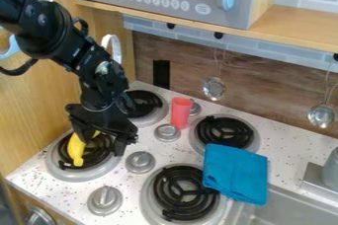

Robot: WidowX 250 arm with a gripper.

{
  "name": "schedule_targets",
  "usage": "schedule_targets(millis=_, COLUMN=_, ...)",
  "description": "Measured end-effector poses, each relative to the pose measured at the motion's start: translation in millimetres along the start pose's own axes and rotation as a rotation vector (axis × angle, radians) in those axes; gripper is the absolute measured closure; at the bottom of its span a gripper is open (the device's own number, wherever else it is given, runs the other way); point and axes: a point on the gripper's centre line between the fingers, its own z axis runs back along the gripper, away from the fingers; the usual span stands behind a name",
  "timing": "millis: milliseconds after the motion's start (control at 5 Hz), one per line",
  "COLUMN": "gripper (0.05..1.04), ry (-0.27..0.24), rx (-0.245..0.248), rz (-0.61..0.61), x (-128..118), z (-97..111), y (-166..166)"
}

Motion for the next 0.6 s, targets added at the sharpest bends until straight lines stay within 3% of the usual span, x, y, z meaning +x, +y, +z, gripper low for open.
schedule_targets(millis=200, gripper=0.082, ry=0.025, rx=-0.001, rz=-0.002, x=-4.3, z=-6.3, y=-0.9)
schedule_targets(millis=400, gripper=0.082, ry=0.086, rx=0.033, rz=0.099, x=2.4, z=-27.3, y=22.8)
schedule_targets(millis=600, gripper=0.083, ry=0.113, rx=0.064, rz=0.197, x=16.7, z=-46.9, y=48.1)
